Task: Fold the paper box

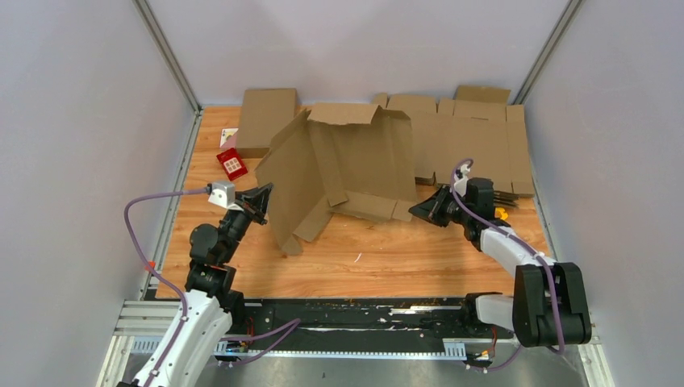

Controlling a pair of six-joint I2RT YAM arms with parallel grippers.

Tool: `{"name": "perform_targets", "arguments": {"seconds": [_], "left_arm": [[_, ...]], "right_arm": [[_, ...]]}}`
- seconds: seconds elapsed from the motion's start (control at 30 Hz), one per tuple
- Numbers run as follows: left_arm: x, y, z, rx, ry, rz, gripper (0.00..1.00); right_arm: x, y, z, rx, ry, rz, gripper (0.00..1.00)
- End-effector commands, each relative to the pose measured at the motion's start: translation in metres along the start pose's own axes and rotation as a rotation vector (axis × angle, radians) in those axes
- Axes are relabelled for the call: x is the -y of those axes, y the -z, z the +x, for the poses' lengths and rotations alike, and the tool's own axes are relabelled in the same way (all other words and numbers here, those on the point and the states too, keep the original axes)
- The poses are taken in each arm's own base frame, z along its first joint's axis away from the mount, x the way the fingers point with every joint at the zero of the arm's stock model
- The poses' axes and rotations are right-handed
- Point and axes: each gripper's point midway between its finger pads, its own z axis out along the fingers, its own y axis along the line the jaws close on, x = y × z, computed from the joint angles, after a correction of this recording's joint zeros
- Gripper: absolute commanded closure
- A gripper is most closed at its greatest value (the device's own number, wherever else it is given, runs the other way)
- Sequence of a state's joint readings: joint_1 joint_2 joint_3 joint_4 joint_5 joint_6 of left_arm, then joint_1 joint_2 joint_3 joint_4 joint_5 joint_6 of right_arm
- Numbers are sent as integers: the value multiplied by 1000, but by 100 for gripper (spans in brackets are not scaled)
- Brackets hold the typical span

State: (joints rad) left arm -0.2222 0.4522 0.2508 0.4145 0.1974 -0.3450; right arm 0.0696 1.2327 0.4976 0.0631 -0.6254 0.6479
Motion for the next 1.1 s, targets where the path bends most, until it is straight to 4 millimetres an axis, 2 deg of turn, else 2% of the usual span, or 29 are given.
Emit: {"name": "perform_targets", "arguments": {"seconds": [0.0, 0.13, 0.33, 0.5, 0.67, 0.8, 0.93, 1.07], "left_arm": [[5, 0, -8, 45, -33, 32, 100], [9, 0, -8, 55, -28, 53, 100], [14, 1, -9, 64, -20, 81, 100], [23, 1, -9, 77, 2, 129, 100], [31, 2, -8, 83, 28, 172, 100], [40, 3, -9, 90, 43, 215, 100], [45, 3, -9, 87, 53, 237, 100], [48, 4, -7, 80, 68, 249, 100]], "right_arm": [[-18, 1, 1, 15, -181, -97, 100], [-23, -1, -4, 39, -287, -115, 100], [-16, -6, -3, 42, -378, -95, 100], [-6, -15, -4, 148, -368, -28, 100], [-2, -32, 0, 179, -344, 21, 100], [3, -54, 18, 133, -362, 38, 100], [9, -72, 30, 114, -400, 26, 100], [9, -81, 32, 151, -450, -38, 100]]}}
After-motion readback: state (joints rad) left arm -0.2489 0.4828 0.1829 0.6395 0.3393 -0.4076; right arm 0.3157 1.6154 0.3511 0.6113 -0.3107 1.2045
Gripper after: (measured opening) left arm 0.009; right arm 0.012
